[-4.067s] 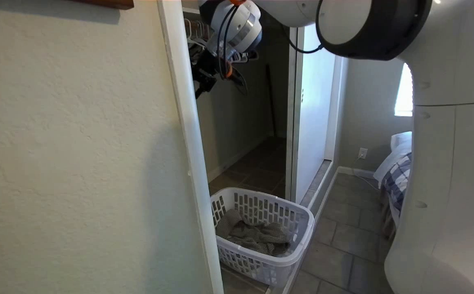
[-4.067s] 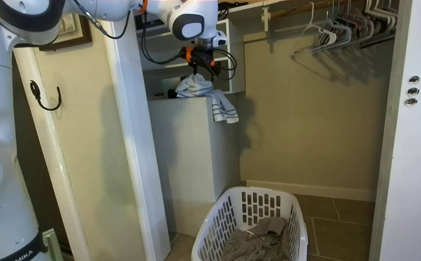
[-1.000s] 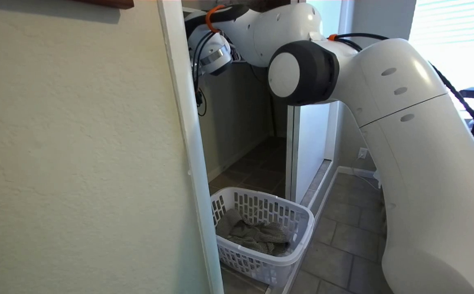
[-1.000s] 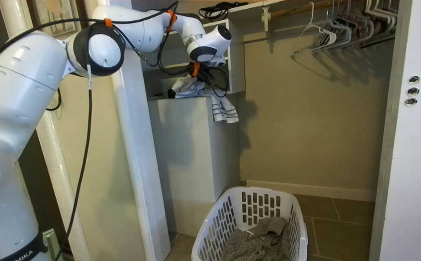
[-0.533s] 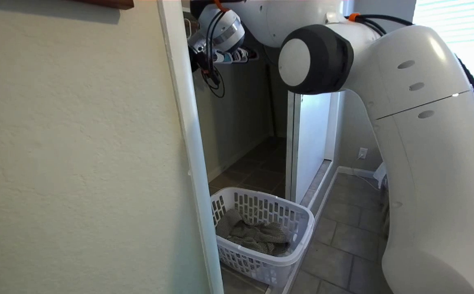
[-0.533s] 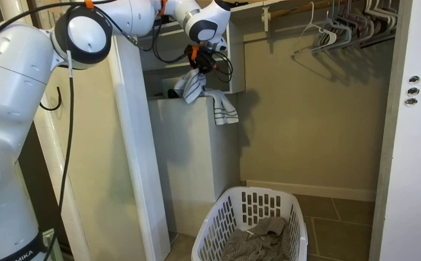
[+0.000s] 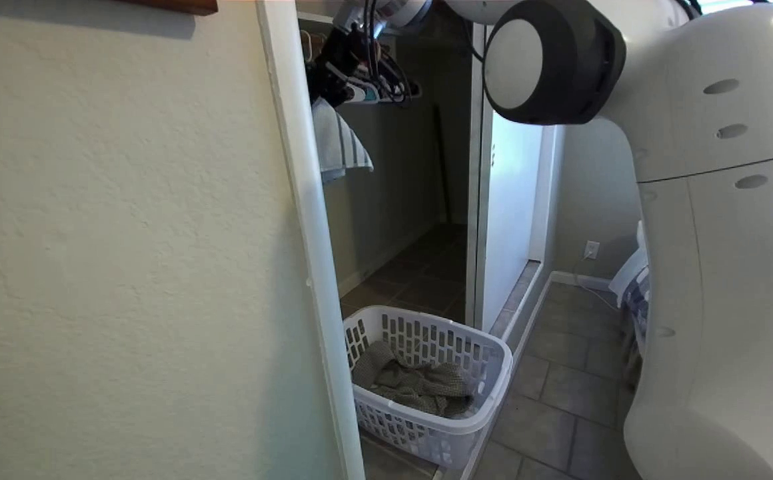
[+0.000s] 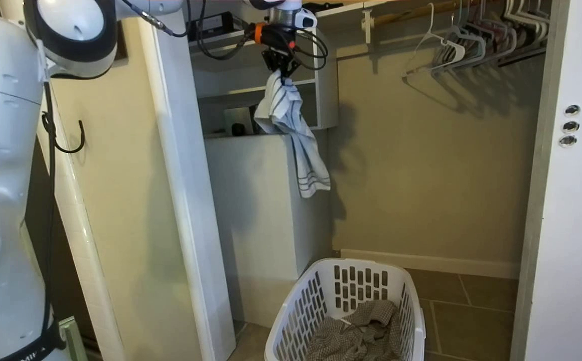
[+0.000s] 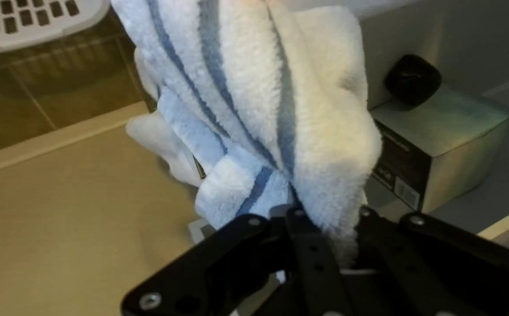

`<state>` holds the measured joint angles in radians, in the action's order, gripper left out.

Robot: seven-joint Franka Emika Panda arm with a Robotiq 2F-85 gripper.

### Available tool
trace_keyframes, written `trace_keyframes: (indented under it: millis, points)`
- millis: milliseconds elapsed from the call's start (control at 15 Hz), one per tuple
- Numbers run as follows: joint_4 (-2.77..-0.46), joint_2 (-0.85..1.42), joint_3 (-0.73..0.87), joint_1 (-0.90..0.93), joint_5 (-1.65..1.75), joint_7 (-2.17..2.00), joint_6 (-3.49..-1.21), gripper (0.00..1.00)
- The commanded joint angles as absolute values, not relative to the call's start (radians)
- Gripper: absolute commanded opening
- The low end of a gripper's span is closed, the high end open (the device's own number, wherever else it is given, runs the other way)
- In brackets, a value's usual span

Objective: Put the white towel in the laundry basket

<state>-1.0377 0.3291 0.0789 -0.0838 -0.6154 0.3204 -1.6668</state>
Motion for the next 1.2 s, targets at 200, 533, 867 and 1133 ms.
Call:
trace_keyframes:
  millis: [200, 533, 867, 1133]
  points:
    - [-1.176, 0.24, 0.154, -0.056, -0.356, 0.137, -1.659, 0.03]
    - [-1.385, 0.228, 0.156, -0.066, -0.288, 0.21, -1.756, 0.03]
    - [-1.667, 0.205, 0.103, -0.1, -0.304, 0.362, -2.009, 0.03]
    - [-1.684, 0.264, 0.075, -0.123, -0.331, 0.364, -2.072, 0.14]
